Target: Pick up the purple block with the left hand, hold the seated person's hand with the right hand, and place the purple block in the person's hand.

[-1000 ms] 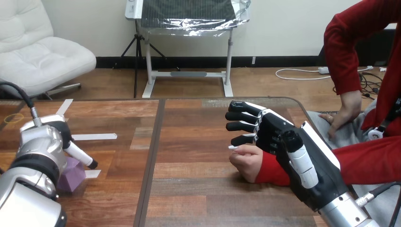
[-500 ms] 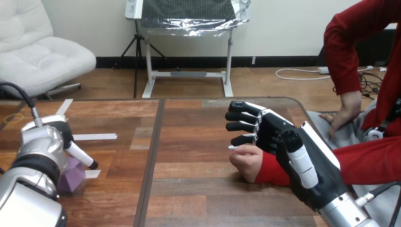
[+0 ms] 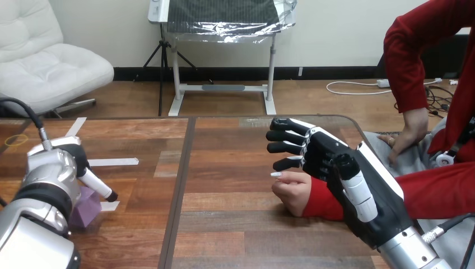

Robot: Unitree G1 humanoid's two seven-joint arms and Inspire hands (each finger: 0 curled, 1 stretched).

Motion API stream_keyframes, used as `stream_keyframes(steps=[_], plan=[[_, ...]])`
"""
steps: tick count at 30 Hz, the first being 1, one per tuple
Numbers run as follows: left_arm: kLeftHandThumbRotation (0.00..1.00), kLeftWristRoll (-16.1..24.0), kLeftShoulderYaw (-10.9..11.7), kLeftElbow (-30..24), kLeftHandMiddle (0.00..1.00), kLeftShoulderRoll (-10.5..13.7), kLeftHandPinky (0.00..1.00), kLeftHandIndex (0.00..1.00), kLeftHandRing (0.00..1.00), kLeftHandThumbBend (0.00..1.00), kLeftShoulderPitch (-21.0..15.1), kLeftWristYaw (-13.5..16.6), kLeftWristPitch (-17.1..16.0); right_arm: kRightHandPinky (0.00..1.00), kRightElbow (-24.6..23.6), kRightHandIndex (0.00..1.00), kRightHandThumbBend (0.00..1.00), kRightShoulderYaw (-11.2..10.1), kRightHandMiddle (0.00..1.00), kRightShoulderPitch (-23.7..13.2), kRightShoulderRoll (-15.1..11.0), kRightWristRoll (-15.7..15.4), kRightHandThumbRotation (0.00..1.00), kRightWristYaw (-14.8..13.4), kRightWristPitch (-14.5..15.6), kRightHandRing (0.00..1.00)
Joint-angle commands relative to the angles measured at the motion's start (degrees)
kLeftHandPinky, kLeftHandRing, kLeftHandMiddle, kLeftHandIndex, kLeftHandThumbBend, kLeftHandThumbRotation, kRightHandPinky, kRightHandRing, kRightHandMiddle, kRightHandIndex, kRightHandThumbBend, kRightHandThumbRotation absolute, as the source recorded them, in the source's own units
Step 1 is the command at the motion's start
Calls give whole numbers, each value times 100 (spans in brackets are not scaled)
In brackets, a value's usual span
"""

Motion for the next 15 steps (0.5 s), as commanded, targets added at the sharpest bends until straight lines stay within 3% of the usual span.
stream_keyframes(steps=[1, 15], plan=[[35, -23, -20, -116, 87, -27, 45, 82, 82, 80, -172, 44, -19, 69, -253, 83, 90, -73, 82, -236, -23, 70, 100, -24, -82, 80], [36, 63, -113, -99, 90, -36, 44, 84, 85, 80, -179, -30, -14, 69, -270, 83, 91, -70, 82, -234, -46, 64, 100, -16, -69, 80]])
